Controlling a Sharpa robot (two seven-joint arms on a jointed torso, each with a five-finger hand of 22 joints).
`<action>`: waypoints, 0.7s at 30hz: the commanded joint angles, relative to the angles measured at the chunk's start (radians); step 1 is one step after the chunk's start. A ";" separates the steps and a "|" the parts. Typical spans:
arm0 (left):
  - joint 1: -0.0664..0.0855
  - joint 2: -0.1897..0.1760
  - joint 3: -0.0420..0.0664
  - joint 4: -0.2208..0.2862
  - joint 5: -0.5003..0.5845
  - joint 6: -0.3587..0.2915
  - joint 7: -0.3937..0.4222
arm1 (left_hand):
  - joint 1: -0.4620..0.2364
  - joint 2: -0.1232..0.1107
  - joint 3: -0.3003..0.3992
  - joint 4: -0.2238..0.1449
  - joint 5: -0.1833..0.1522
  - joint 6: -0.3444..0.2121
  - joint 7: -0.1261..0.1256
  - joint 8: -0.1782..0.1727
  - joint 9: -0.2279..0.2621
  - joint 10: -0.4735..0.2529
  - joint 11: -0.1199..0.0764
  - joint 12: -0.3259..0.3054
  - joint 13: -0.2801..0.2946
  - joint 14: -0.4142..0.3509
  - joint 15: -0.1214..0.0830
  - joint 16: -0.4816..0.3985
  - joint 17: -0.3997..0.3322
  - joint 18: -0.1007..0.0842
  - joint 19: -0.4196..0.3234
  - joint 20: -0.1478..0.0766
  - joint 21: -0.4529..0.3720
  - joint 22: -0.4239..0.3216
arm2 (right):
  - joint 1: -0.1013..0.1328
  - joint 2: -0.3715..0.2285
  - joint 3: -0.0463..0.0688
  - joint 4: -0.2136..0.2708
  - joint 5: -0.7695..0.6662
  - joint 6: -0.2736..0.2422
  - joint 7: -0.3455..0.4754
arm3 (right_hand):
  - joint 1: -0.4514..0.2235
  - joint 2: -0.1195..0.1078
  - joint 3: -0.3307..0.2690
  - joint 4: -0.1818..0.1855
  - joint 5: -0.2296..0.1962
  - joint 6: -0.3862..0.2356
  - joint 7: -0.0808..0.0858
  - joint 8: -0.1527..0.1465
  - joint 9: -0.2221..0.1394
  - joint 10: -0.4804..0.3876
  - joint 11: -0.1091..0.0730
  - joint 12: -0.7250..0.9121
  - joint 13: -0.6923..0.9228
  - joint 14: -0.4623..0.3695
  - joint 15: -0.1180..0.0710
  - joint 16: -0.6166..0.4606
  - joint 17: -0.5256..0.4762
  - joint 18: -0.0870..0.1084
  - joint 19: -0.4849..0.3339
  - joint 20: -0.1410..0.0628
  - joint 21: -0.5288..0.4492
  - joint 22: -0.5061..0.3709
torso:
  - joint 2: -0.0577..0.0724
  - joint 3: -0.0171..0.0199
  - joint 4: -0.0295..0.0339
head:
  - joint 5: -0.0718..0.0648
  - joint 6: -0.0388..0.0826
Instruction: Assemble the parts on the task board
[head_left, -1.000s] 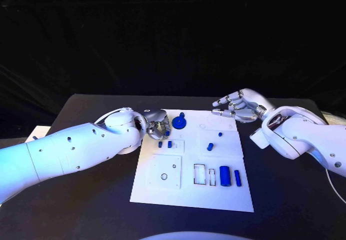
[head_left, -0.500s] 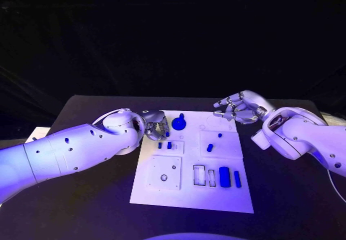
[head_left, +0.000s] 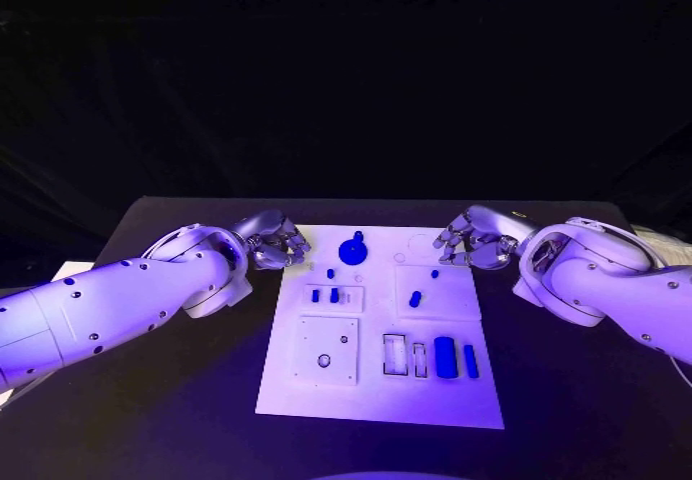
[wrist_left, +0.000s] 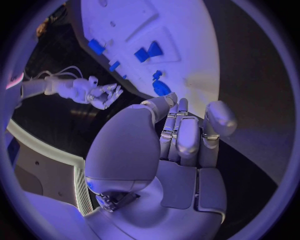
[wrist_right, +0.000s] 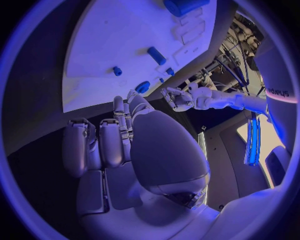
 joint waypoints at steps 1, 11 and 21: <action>0.000 -0.017 -0.001 0.022 0.597 -0.119 0.315 | -0.011 0.012 -0.002 0.005 -0.003 -0.002 0.000 0.003 -0.002 0.014 -0.002 0.010 0.002 -0.030 -0.002 -0.039 -0.062 0.020 -0.029 0.001 -0.062 -0.042 | -0.010 0.007 0.000 0.007 -0.281 0.078 -0.107 | 0.002 -0.014 0.023 0.003 -0.024 -0.001 -0.012 -0.004 -0.002 0.015 -0.004 -0.023 -0.043 0.046 -0.012 -0.006 -0.008 0.001 0.008 -0.004 0.005 0.003 | 0.001 -0.0029 0.0024 | -0.010 0.004; -0.001 -0.065 -0.020 0.079 1.174 -0.041 0.504 | -0.050 0.028 -0.052 0.017 0.005 -0.003 -0.001 0.004 -0.002 0.011 0.000 0.018 0.002 -0.118 0.002 -0.159 -0.251 0.056 -0.124 0.005 -0.280 -0.190 | -0.035 0.037 -0.001 0.009 -0.422 0.127 -0.143 | -0.006 -0.030 0.078 0.005 -0.050 -0.001 -0.032 -0.005 -0.008 0.030 -0.017 -0.061 -0.121 0.047 -0.023 -0.021 -0.035 0.001 0.008 -0.014 0.002 0.002 | 0.001 -0.0024 0.0034 | -0.016 0.003; -0.001 -0.079 -0.026 0.103 1.239 -0.045 0.519 | -0.064 0.029 -0.089 0.018 0.004 -0.020 0.005 0.001 -0.004 -0.009 0.006 0.022 0.000 -0.135 0.007 -0.174 -0.280 0.062 -0.145 0.008 -0.338 -0.230 | -0.046 0.063 -0.003 -0.002 -0.432 0.171 -0.135 | -0.021 -0.031 0.106 0.009 -0.074 0.002 -0.035 -0.004 -0.012 0.026 -0.019 -0.065 -0.161 0.047 -0.031 -0.028 -0.047 0.002 0.007 -0.020 -0.001 -0.002 | 0.002 0.0007 0.0010 | -0.014 0.002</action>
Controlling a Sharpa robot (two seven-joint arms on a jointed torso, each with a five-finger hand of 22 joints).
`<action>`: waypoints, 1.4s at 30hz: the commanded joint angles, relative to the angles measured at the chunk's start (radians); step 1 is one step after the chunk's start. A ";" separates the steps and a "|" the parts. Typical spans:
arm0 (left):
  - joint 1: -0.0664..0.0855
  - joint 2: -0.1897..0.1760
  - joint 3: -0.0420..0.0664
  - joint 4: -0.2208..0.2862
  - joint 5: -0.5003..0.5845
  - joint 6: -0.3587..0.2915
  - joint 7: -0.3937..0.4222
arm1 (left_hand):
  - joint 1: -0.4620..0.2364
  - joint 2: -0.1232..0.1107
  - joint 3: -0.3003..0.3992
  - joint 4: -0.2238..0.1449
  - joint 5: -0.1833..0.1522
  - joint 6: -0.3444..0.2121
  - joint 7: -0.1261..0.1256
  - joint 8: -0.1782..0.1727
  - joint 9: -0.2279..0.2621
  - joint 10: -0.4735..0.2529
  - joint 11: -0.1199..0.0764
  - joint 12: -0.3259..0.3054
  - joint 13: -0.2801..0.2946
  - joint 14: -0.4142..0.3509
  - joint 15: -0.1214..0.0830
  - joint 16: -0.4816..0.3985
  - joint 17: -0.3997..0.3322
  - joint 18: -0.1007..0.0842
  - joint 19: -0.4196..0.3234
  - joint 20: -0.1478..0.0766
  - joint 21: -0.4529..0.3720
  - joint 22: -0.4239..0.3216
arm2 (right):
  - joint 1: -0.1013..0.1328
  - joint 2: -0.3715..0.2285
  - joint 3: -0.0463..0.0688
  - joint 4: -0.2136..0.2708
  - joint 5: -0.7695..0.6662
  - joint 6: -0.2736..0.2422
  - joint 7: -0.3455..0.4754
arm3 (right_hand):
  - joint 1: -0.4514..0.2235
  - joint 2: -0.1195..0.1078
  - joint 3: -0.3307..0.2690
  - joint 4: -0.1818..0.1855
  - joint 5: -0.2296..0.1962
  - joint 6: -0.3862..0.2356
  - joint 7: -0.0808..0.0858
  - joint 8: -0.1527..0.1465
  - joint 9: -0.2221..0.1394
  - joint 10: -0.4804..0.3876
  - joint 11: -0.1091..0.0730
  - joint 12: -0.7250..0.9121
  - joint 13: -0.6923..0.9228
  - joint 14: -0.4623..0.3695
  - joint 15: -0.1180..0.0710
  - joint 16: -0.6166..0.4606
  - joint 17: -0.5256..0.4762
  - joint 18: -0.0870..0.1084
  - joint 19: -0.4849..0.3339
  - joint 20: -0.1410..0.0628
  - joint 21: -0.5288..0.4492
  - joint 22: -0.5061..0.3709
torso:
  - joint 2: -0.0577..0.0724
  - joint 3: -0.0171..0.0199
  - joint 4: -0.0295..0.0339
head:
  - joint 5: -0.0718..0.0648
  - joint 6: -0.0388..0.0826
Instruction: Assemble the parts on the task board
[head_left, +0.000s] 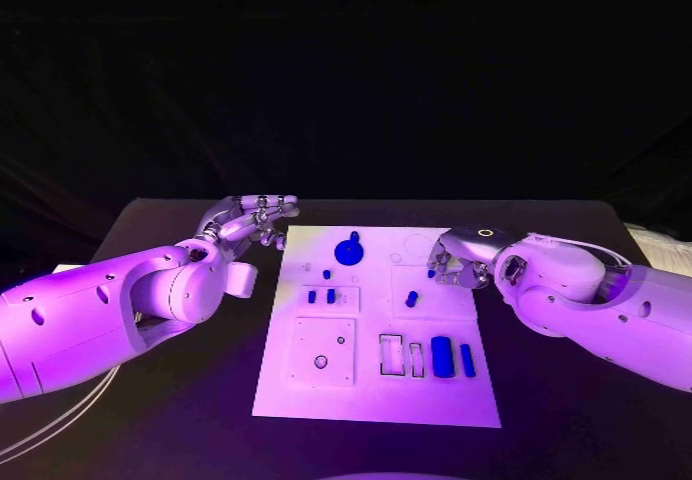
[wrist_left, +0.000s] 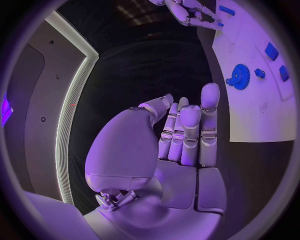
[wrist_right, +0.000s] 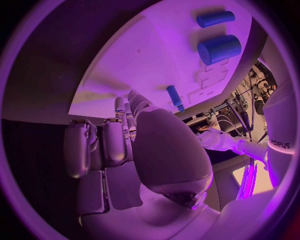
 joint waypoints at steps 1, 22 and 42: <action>0.000 -0.001 0.000 0.006 0.103 0.013 0.050 | -0.008 0.001 -0.006 0.000 0.004 -0.007 0.000 0.001 -0.001 -0.007 0.000 0.004 -0.001 -0.007 0.001 -0.005 -0.004 0.021 -0.009 0.000 -0.006 -0.004 | -0.003 0.010 0.000 -0.003 -0.045 0.048 -0.009 | -0.003 -0.003 0.012 -0.001 -0.006 0.003 -0.009 -0.003 -0.002 0.000 -0.003 -0.004 -0.007 0.047 -0.009 -0.005 -0.002 0.002 0.000 -0.006 -0.001 -0.001 | 0.000 0.0022 -0.0005 | 0.001 0.000; 0.000 0.000 -0.001 0.010 0.111 0.028 0.030 | -0.006 0.003 -0.018 -0.003 0.004 -0.013 0.001 0.004 -0.001 -0.013 0.002 0.009 -0.001 -0.010 0.003 -0.004 -0.007 0.022 -0.011 0.002 -0.018 -0.012 | -0.014 0.047 -0.002 -0.025 -0.046 0.089 0.006 | -0.001 0.030 0.121 -0.045 -0.057 0.063 -0.011 0.013 0.007 0.069 -0.013 0.012 -0.055 0.049 -0.017 0.001 -0.005 0.000 0.006 -0.015 0.001 0.007 | -0.001 0.0009 0.0009 | 0.000 -0.006; 0.000 -0.002 -0.001 0.009 0.111 0.026 0.021 | 0.001 0.006 -0.027 -0.010 0.005 -0.022 0.004 0.005 0.000 -0.022 0.004 0.013 -0.001 -0.013 0.004 -0.003 -0.011 0.023 -0.010 0.003 -0.024 -0.017 | -0.018 0.033 -0.001 0.016 -0.078 -0.021 -0.031 | -0.022 0.025 0.227 -0.122 -0.066 0.093 0.000 0.005 0.022 0.117 -0.009 -0.002 -0.068 0.050 -0.007 0.000 -0.023 -0.007 0.022 -0.011 0.022 0.039 | -0.001 0.0015 0.0003 | -0.004 -0.009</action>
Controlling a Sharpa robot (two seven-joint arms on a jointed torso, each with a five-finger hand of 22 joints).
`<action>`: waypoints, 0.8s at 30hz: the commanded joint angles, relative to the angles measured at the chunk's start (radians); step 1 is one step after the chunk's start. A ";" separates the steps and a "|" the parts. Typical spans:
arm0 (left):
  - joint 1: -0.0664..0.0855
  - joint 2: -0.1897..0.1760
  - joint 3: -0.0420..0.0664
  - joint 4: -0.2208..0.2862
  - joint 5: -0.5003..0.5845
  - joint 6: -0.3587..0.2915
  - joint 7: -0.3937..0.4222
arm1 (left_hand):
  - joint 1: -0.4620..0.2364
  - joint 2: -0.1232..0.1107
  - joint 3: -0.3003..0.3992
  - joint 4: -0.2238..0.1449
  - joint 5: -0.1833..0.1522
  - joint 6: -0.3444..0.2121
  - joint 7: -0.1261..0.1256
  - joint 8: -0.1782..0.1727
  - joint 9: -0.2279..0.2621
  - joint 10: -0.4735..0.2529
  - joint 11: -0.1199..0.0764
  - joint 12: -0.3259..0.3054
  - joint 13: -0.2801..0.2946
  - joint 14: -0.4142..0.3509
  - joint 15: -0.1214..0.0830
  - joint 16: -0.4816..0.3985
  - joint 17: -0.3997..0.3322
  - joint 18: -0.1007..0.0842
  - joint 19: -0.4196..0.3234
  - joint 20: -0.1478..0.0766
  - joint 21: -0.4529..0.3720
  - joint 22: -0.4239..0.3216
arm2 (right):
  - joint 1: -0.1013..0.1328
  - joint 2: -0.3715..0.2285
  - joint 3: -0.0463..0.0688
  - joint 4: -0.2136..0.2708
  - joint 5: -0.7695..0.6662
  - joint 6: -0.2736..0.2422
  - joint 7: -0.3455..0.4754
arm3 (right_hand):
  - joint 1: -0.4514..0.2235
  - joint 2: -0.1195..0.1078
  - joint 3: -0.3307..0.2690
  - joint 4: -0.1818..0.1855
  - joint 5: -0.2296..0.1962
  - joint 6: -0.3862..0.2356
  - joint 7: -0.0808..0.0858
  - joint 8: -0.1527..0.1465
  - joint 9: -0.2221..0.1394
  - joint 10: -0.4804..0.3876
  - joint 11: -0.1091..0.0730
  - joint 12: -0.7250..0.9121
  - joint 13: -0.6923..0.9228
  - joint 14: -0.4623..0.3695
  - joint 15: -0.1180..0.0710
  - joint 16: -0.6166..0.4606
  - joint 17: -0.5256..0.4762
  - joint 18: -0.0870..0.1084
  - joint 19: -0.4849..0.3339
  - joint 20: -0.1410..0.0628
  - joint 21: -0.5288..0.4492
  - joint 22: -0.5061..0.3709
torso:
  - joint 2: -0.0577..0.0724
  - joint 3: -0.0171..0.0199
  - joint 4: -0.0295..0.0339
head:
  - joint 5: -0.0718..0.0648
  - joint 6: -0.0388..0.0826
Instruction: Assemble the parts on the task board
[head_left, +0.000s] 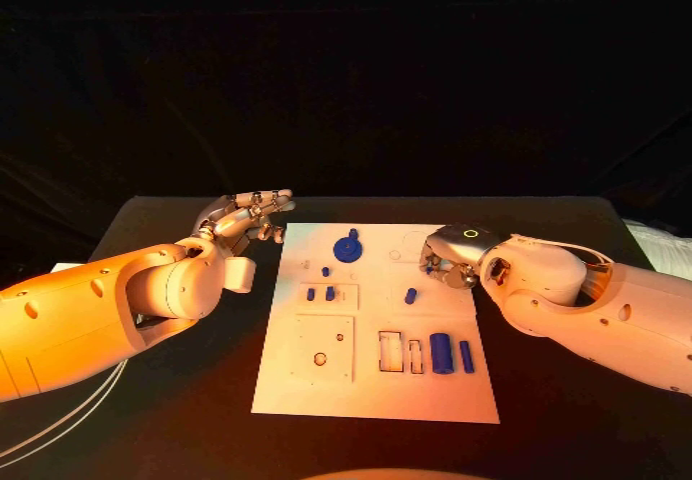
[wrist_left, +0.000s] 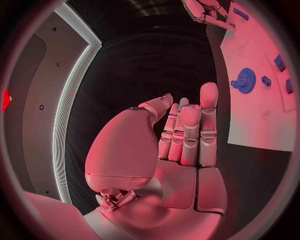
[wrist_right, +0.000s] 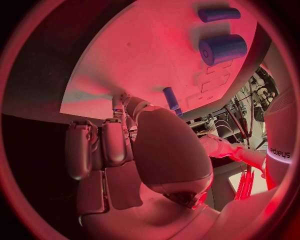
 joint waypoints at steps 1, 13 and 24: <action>0.000 0.000 0.000 0.002 0.005 0.017 0.001 | 0.001 0.006 -0.005 -0.001 0.005 -0.008 0.001 0.005 -0.001 -0.011 0.000 0.006 -0.001 -0.010 0.001 -0.003 -0.001 0.008 -0.007 -0.001 -0.004 -0.002 | -0.004 -0.003 -0.001 0.015 -0.009 -0.030 -0.008 | -0.014 -0.002 0.007 -0.001 0.005 0.010 0.000 -0.004 0.002 0.029 -0.021 -0.003 -0.002 0.054 0.003 0.000 0.000 -0.007 0.007 0.003 0.004 0.023 | -0.001 0.0002 0.0000 | 0.000 0.000; 0.000 0.001 -0.001 -0.005 0.001 0.007 -0.002 | 0.001 0.007 -0.009 -0.002 0.005 -0.013 0.002 0.006 -0.001 -0.016 0.002 0.007 -0.001 -0.011 0.002 -0.002 -0.003 0.008 -0.007 0.000 -0.007 -0.004 | 0.006 -0.038 0.009 0.066 0.021 -0.048 -0.013 | -0.024 -0.007 0.017 -0.007 0.004 0.013 0.004 -0.005 0.004 0.033 -0.019 -0.003 -0.003 0.054 0.005 0.002 -0.001 -0.008 0.010 0.004 0.008 0.030 | -0.001 -0.0006 -0.0021 | 0.001 0.001; -0.001 0.004 -0.001 -0.005 -0.006 0.007 -0.001 | 0.001 0.008 -0.010 -0.002 0.006 -0.014 0.003 0.006 -0.001 -0.018 0.003 0.007 -0.001 -0.011 0.002 -0.002 -0.003 0.008 -0.007 0.000 -0.008 -0.005 | 0.002 -0.023 0.011 0.173 0.028 -0.088 0.004 | -0.030 -0.012 0.031 -0.016 0.005 0.013 0.009 -0.007 0.005 0.035 -0.014 -0.004 -0.005 0.053 0.007 0.004 -0.002 -0.009 0.012 0.006 0.010 0.032 | 0.000 -0.0008 0.0004 | 0.009 -0.002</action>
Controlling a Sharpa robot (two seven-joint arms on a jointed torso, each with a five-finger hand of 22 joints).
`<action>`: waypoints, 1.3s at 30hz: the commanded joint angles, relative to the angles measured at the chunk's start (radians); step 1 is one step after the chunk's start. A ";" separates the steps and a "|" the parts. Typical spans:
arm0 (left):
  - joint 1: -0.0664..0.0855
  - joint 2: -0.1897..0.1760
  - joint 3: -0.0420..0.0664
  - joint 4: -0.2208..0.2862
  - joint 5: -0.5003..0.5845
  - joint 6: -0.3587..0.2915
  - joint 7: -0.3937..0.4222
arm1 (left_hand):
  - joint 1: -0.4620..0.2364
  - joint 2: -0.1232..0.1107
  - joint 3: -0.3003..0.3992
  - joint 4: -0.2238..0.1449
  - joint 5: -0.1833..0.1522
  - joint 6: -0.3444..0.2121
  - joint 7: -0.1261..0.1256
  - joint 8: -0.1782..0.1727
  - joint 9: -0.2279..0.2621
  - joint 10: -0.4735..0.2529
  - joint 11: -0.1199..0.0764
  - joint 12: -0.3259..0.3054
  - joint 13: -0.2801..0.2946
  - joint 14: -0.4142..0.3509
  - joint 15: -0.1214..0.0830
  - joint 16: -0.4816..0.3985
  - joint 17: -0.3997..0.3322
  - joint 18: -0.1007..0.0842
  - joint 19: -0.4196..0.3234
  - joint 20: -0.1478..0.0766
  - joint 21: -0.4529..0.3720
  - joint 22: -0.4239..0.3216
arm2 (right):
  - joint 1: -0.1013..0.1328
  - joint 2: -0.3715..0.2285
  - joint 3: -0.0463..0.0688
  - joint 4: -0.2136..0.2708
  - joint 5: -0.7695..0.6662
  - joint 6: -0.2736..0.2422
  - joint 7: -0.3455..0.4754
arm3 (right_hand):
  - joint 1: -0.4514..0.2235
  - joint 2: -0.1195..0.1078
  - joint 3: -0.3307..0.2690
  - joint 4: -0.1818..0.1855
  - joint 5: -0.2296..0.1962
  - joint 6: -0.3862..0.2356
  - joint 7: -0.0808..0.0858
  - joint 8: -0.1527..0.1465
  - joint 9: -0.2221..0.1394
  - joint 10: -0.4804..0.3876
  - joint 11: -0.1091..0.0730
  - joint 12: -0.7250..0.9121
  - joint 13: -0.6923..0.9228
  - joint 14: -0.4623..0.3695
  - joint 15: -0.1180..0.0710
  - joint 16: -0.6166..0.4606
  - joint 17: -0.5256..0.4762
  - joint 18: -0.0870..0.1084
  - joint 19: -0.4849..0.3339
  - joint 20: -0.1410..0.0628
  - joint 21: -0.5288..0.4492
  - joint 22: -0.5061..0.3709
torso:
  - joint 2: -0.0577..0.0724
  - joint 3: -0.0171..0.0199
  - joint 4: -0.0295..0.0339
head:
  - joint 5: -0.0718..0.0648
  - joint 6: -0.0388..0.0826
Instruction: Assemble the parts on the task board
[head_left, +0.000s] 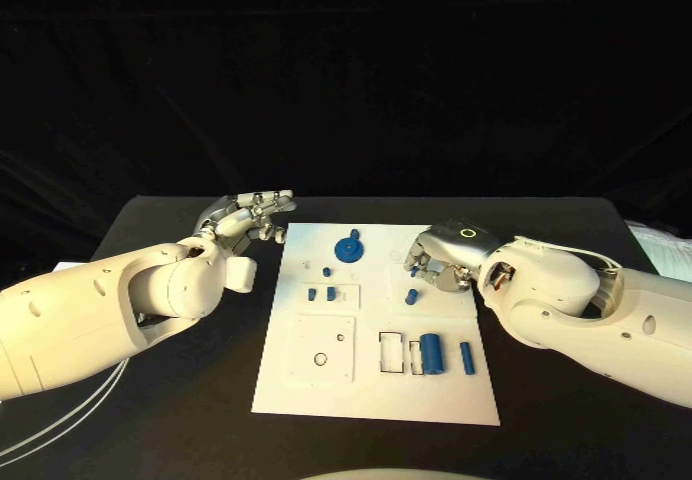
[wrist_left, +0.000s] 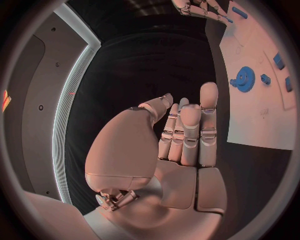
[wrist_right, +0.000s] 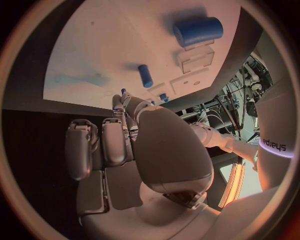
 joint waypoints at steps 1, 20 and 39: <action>-0.001 0.003 0.000 0.001 -0.004 0.009 0.004 | 0.001 0.008 -0.007 0.001 0.006 -0.009 0.001 0.006 -0.001 -0.007 -0.001 0.003 -0.001 -0.007 -0.002 -0.002 -0.001 0.008 -0.007 0.000 -0.004 -0.002 | -0.003 0.018 0.001 0.033 0.002 -0.033 0.015 | -0.012 -0.002 0.010 -0.001 0.006 0.006 0.003 0.002 0.002 0.028 -0.018 -0.004 -0.001 0.053 0.008 0.005 0.000 -0.009 0.007 0.002 0.007 0.033 | 0.000 -0.0008 0.0002 | 0.006 -0.003; -0.001 0.010 0.000 0.011 -0.001 0.016 0.002 | 0.002 0.009 -0.010 0.000 0.006 -0.013 0.002 0.006 -0.001 -0.011 0.000 0.005 -0.002 -0.008 -0.001 -0.001 -0.002 0.008 -0.006 0.000 -0.005 -0.003 | -0.057 0.153 -0.005 0.029 0.037 -0.001 0.057 | -0.017 -0.004 0.023 -0.010 0.007 0.004 0.008 0.000 0.003 0.027 -0.013 -0.005 -0.003 0.053 0.010 0.006 -0.002 -0.009 0.007 0.004 0.007 0.033 | 0.001 -0.0017 -0.0025 | 0.058 -0.026; -0.001 0.014 0.000 0.019 -0.001 0.019 -0.001 | 0.002 0.008 -0.013 -0.001 0.006 -0.016 0.003 0.006 -0.001 -0.015 0.001 0.006 -0.002 -0.009 0.000 -0.002 -0.004 0.008 -0.007 0.001 -0.008 -0.004 | -0.106 0.224 -0.024 -0.018 0.049 0.044 0.077 | -0.022 -0.005 0.028 -0.014 0.007 0.002 0.011 -0.001 0.003 0.025 -0.011 -0.006 -0.004 0.052 0.012 0.006 -0.003 -0.008 0.006 0.006 0.005 0.031 | 0.001 -0.0006 -0.0011 | 0.073 -0.043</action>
